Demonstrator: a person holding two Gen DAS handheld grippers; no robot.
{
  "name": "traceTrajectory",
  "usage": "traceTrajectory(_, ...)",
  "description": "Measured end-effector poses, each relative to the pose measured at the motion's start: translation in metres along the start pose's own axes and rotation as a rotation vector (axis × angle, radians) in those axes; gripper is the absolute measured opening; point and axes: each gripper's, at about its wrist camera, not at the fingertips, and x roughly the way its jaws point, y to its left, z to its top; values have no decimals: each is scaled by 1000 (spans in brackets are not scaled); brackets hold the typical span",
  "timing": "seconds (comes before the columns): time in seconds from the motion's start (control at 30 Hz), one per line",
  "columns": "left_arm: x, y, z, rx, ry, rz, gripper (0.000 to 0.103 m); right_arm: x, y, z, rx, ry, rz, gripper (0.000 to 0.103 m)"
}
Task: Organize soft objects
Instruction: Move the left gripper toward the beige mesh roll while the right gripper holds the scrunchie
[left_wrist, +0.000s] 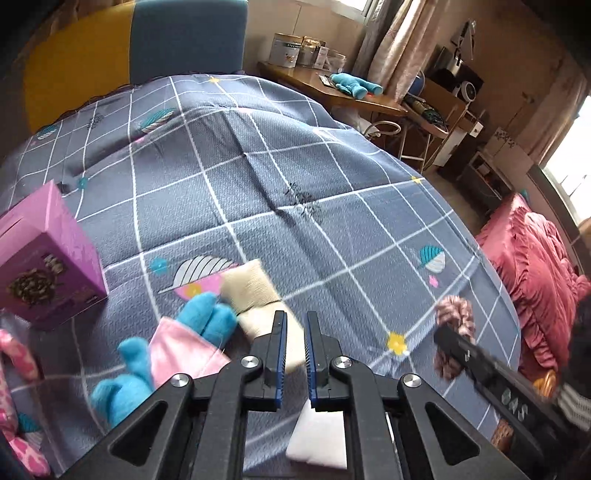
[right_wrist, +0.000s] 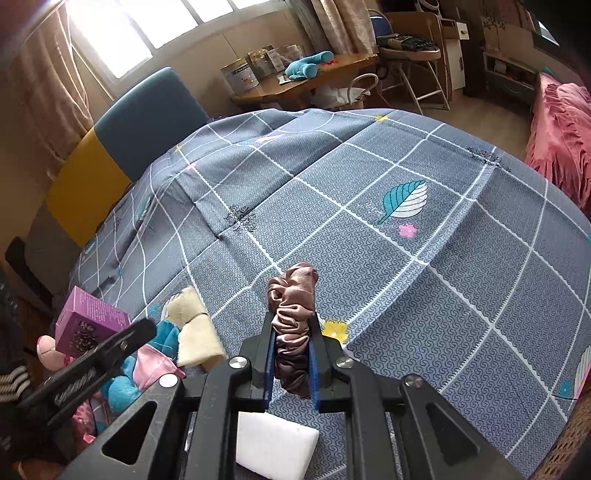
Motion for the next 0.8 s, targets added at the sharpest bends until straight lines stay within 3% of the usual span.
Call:
traceTrajectory(0.1,-3,7,-9,-36,34,-63,15,5,1,-1,-3,29,-1,13)
traceTrajectory(0.13,-2,10,-10,-68,43,-71,31,6,1,-2,1,34,2,13)
traceTrajectory(0.17,0,14,-9,-97,55,-66,41,6,2,-2,-4,32,-1,13)
traceTrajectory(0.3,7,22,-1,-178,72,-80,52,8,3,-4,-14,41,-12,14)
traceTrajectory(0.37,13,21,6,-188,75,-54,63,10,2,-4,-12,51,-17,15)
traceTrajectory(0.43,21,18,13,-184,76,-29,65,11,1,-4,-7,59,-9,15)
traceTrajectory(0.47,26,17,16,-187,85,-30,72,11,1,-4,-6,63,-6,16)
traceTrajectory(0.53,41,12,22,-185,112,-14,77,12,2,-4,-5,70,5,16)
traceTrajectory(0.7,68,9,28,-198,147,-1,78,14,4,-5,-8,90,32,16)
traceTrajectory(0.8,83,11,29,-224,172,-11,83,14,5,-5,-9,97,51,16)
